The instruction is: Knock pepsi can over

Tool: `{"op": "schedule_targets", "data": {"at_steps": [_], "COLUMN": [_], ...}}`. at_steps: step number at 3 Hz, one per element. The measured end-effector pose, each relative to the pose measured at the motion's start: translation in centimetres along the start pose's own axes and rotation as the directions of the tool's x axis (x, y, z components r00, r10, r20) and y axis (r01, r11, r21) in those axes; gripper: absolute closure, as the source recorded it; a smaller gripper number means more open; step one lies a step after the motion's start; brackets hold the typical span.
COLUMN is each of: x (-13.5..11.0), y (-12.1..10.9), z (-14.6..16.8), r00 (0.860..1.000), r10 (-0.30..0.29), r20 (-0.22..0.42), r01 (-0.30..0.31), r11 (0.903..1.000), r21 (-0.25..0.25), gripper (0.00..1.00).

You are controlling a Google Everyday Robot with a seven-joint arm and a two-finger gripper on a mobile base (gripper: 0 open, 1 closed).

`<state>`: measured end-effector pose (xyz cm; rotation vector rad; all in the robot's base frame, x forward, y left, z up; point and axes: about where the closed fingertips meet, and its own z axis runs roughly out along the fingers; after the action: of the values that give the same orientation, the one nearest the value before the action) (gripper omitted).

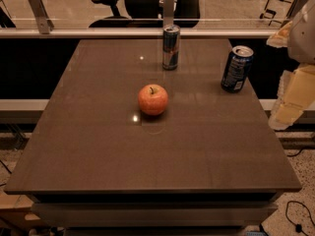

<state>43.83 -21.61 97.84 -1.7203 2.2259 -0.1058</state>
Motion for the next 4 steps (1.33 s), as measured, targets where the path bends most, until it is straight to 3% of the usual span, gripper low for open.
{"op": "schedule_targets", "data": {"at_steps": [1,2,4], "x": [0.0,0.4,1.5], "y": [-0.1,-1.1,-4.3], "z": [-0.3,-1.2,-2.3], "r00": [1.000,1.000,0.995], "r10": [0.000,0.021,0.056], "r20": [0.002,0.023,0.087], "r01": [0.000,-0.022,-0.065], "r11": [1.0000,0.9985,0.9919], "r21": [0.009,0.050,0.109], "gripper": [0.00,0.00,0.00]}}
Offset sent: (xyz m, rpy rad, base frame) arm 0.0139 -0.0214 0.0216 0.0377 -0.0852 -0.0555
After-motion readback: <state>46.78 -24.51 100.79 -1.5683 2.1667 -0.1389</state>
